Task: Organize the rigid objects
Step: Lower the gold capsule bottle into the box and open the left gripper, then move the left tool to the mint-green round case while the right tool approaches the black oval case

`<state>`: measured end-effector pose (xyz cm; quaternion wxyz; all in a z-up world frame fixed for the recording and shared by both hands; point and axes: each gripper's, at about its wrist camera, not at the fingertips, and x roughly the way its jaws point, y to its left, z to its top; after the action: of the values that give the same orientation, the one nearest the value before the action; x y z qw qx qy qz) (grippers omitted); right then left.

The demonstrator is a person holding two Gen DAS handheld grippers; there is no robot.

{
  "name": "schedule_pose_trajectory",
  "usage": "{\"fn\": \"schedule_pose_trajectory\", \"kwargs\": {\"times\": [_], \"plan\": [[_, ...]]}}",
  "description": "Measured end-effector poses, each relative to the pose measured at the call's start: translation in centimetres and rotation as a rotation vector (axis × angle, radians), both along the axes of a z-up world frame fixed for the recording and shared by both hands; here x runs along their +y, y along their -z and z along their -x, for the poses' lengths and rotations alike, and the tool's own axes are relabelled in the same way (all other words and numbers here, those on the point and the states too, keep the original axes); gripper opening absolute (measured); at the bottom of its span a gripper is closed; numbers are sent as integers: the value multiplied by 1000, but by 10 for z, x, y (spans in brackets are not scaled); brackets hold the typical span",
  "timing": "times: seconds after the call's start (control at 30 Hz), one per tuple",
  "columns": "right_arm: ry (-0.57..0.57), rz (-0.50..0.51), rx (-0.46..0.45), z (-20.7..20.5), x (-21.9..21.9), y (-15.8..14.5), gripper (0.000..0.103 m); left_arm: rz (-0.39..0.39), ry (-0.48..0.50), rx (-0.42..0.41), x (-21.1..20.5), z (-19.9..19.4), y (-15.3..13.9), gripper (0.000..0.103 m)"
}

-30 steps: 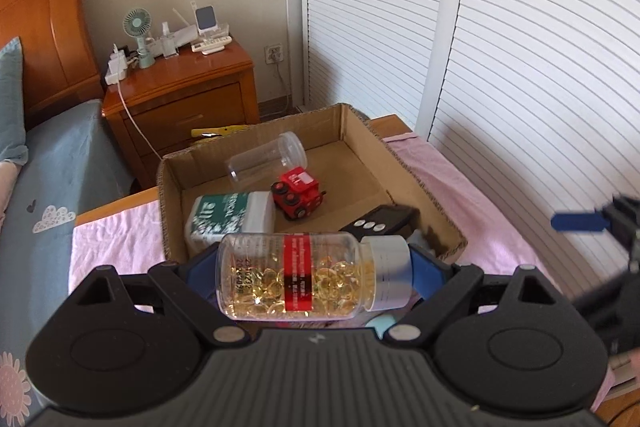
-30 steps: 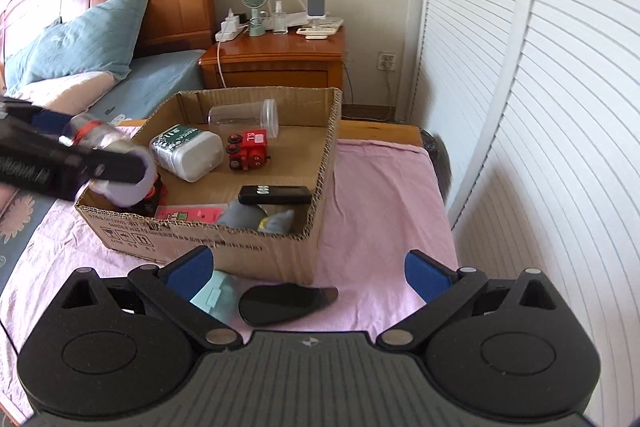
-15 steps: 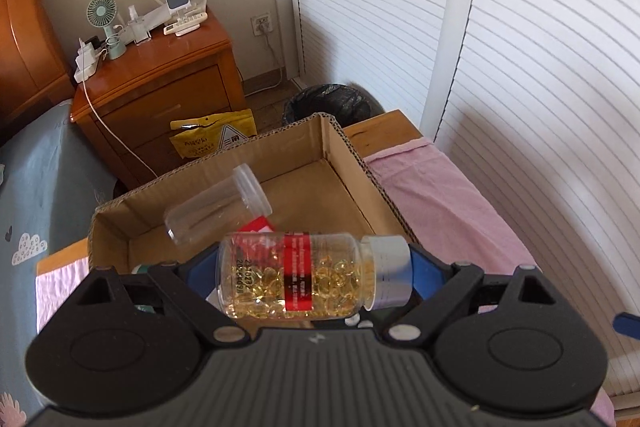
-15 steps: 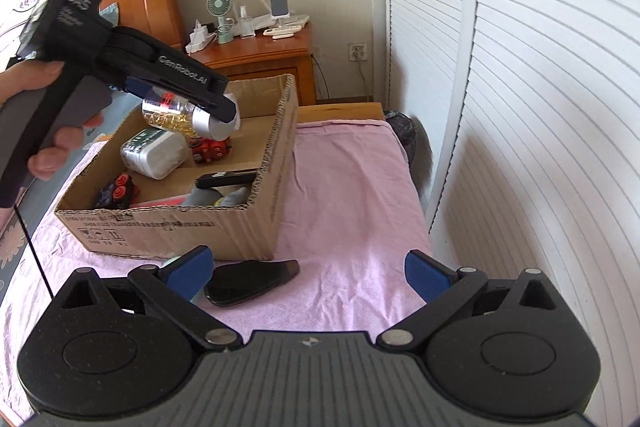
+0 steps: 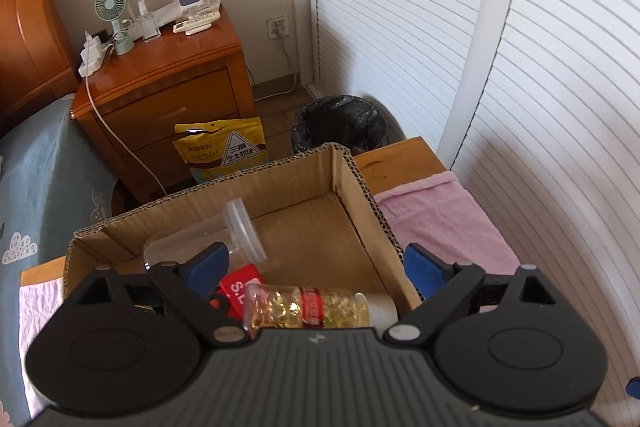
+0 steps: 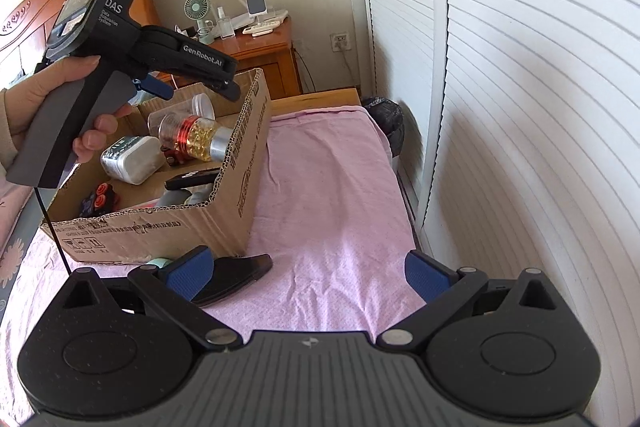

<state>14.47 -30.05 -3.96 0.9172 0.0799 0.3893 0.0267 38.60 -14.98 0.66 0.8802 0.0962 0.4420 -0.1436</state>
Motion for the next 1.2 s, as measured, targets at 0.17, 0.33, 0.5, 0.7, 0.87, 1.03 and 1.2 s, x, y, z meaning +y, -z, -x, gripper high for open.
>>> {"fn": "schedule_pose_trajectory", "kwargs": {"times": [0.17, 0.33, 0.5, 0.7, 0.87, 1.03, 1.2], "plan": [[-14, 4, -10, 3, 5, -4, 103, -7, -10, 0, 11, 10, -14, 94], [-23, 15, -10, 9, 12, -8, 103, -15, -7, -7, 24, 31, -27, 95], [-33, 33, -12, 18, 20, -11, 103, -11, 5, -19, 40, 63, -39, 95], [-28, 51, -8, 25, 26, -11, 103, 11, -8, -29, 68, 109, -49, 98], [-43, 40, -11, 31, 30, -7, 103, 6, -32, -63, 85, 149, -44, 99], [-63, 24, -3, 31, 33, 4, 103, 48, -62, -81, 101, 184, -31, 99], [-93, 44, 29, 27, 38, 19, 103, 39, -74, -109, 104, 209, -11, 100]]}}
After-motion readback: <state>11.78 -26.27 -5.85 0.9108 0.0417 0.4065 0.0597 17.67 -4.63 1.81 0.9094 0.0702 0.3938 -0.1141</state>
